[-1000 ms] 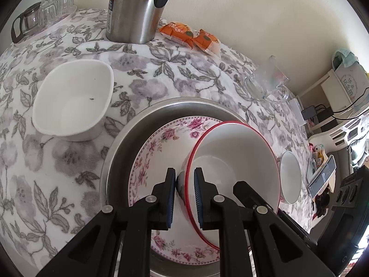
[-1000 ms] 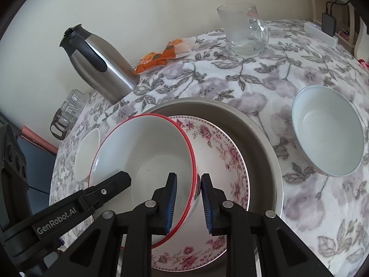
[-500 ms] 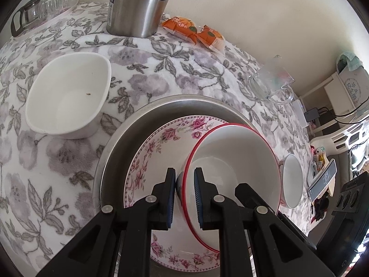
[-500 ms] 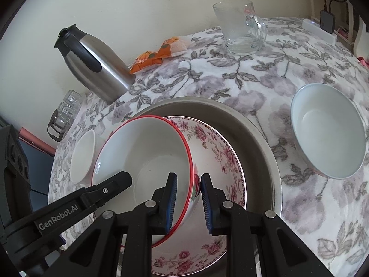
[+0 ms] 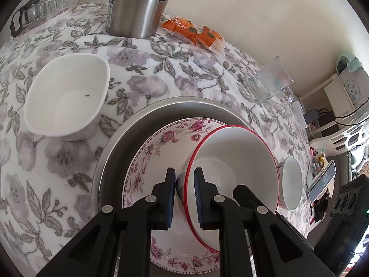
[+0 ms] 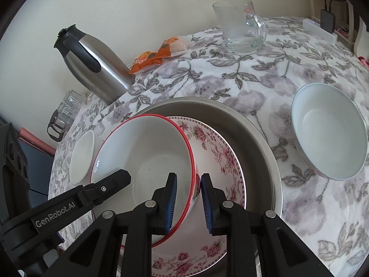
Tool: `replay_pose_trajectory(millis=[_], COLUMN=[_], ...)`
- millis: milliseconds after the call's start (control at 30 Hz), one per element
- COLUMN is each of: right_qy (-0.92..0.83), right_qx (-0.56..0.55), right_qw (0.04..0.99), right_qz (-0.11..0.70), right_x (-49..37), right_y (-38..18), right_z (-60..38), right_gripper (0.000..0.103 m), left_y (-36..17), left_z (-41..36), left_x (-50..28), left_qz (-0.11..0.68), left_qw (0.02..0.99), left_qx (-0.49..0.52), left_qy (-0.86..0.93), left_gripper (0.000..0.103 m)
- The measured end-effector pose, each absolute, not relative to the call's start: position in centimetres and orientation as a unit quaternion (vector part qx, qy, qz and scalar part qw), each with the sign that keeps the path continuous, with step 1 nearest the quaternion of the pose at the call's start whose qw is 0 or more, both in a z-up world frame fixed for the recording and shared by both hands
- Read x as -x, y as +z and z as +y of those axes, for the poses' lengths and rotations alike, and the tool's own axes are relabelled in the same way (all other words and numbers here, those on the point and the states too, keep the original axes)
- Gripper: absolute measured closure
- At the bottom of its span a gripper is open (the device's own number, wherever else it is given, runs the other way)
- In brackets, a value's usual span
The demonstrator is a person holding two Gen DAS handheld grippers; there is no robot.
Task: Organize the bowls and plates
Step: 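Open both tools to release the red-rimmed bowl, then withdraw both tools up from the basin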
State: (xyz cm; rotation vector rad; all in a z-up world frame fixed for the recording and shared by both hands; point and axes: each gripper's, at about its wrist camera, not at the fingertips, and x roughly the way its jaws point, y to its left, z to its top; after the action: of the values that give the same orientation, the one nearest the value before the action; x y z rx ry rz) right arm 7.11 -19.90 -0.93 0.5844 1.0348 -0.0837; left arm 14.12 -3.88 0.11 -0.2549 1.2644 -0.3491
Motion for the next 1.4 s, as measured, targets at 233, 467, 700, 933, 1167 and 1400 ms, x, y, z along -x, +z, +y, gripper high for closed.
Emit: replay_pose_trajectory(millis=[233, 467, 700, 933, 1167, 1400], right_qy=[-0.038, -0.044, -0.054, -0.063, -0.097, -0.122], right_qx=[-0.285, -0.292, -0.284, -0.278, -0.254, -0.228], right_qw=[0.825, 0.824, 0.831, 0.842, 0.840, 0.840], right_qz=[0.486, 0.484, 0.475, 0.458, 0.470, 0.476], right_x=[-7.1, -6.8, -6.4, -5.7, -5.3, -5.1], right_y=[-1.0, -0.8, 0.4, 2.2, 3.0, 3.2], right_z=[-20.1, -20.4, -20.7, -20.9, -20.7, -20.8], right_gripper=[0.077, 0.077, 0.078, 0.078, 0.052, 0.031], left_y=[0.0, -0.2, 0.7, 2.7, 4.1, 3.7], left_z=[-3.6, -3.2, -2.3, -1.7, -0.7, -0.3], left_x=[-14.4, -14.5, -14.3, -13.8, -13.5, -13.5], left_qz=[0.590, 0.595, 0.588, 0.565, 0.547, 0.554], left_qw=[0.779, 0.774, 0.781, 0.799, 0.820, 0.826], left_qx=[0.134, 0.150, 0.150, 0.144, 0.120, 0.067], left_qy=[-0.164, -0.160, -0.150, -0.149, -0.120, -0.072], left_gripper=[0.088, 0.085, 0.081, 0.075, 0.050, 0.045])
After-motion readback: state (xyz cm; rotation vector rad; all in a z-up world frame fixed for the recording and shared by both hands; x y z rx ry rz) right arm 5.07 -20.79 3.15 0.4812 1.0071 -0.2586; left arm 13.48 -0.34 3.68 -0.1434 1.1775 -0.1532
